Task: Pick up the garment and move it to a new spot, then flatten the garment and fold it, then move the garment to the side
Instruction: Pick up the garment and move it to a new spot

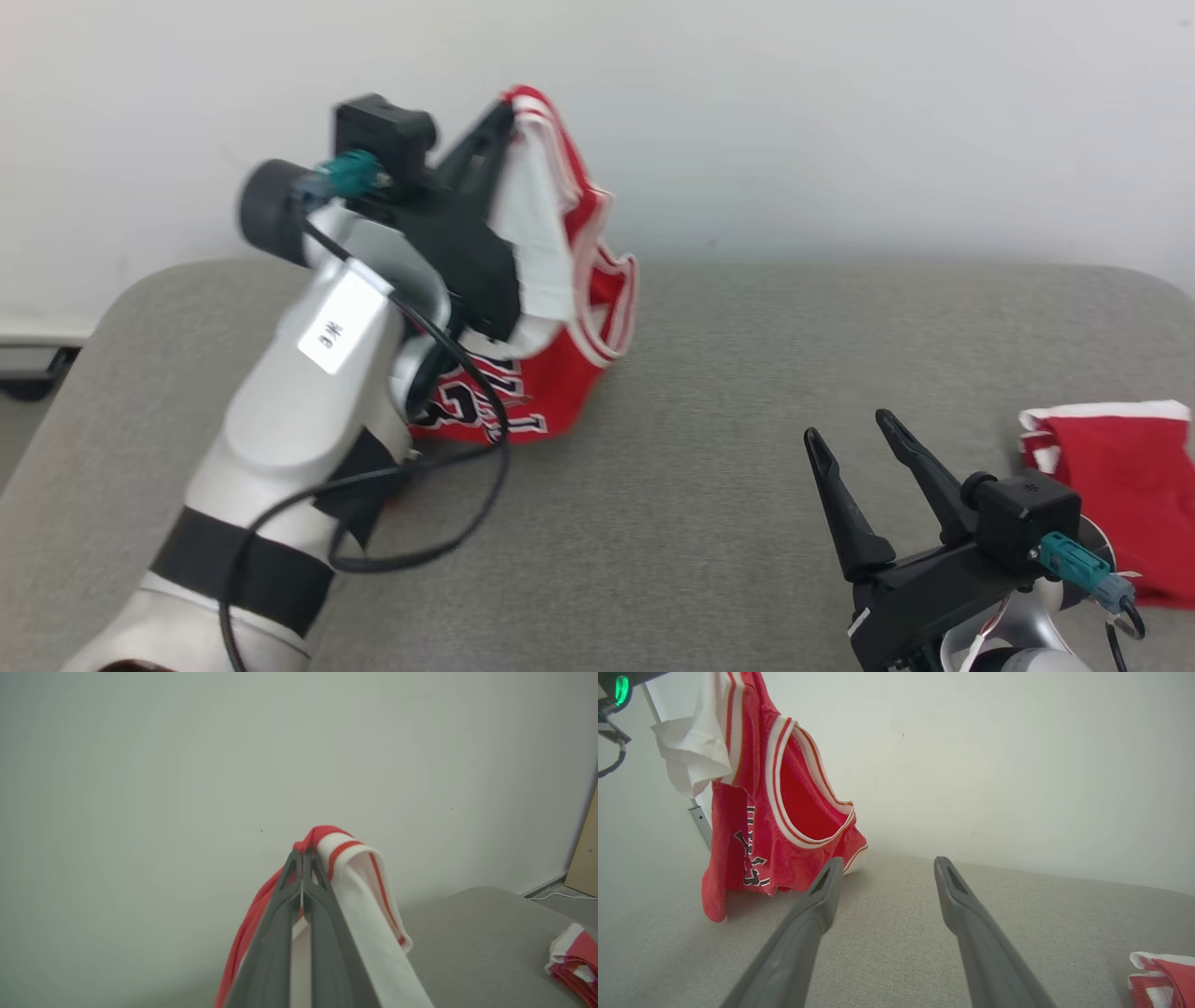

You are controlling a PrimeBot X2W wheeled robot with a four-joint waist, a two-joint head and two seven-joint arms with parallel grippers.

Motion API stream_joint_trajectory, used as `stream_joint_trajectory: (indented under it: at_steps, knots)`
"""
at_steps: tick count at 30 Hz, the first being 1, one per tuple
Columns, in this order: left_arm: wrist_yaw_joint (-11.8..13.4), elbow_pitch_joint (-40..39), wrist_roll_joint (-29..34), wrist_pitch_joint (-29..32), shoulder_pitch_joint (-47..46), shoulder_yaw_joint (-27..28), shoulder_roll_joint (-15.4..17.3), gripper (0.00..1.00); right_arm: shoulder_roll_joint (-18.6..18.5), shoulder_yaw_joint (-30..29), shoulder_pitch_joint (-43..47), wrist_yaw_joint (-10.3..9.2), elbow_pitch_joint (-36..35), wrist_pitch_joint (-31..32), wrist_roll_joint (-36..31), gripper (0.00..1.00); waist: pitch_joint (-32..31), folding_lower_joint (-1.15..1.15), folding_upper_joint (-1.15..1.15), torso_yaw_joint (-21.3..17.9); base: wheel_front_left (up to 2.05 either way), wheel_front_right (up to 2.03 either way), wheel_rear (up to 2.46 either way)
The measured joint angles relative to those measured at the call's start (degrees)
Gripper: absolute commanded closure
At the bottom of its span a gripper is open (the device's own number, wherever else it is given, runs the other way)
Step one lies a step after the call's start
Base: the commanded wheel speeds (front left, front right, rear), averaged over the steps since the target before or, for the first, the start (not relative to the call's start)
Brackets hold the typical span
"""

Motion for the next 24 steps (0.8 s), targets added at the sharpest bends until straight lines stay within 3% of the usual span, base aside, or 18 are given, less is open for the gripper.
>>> stream_joint_trajectory:
  at_steps: [5,14,16,17,24]
  knots:
    - [0.4,-7.3,-5.7,2.1,2.0,-8.5,-0.2,1.00,0.1,0.6,0.0,0.00,-0.5,-0.2,0.0,0.00,-0.9,0.01,0.00,-4.4,0.00,0.00,0.00]
    - [5.4,-10.3,-12.0,5.7,2.8,-17.2,-0.1,1.00,0.3,2.3,-0.3,0.54,-0.4,-0.4,0.0,0.00,-0.8,0.01,0.01,-12.3,0.00,0.00,0.00]
    - [6.3,-9.9,-13.0,6.3,3.5,-18.2,0.0,0.52,0.6,3.0,-0.9,0.62,-0.2,-0.4,0.0,0.00,-0.5,0.01,0.00,-14.0,0.00,0.00,0.00]
    - [6.6,-9.7,-13.5,6.7,4.0,-18.9,0.0,0.00,0.7,3.1,-1.4,0.87,0.0,-0.4,0.0,0.00,-0.4,0.01,0.00,-14.9,0.00,0.00,0.00]
    - [7.1,-10.8,-20.1,7.8,4.5,-25.5,-0.1,0.00,0.6,1.5,-2.2,0.97,0.6,-1.1,0.0,0.00,1.1,0.01,0.01,-19.6,0.00,0.00,0.00]
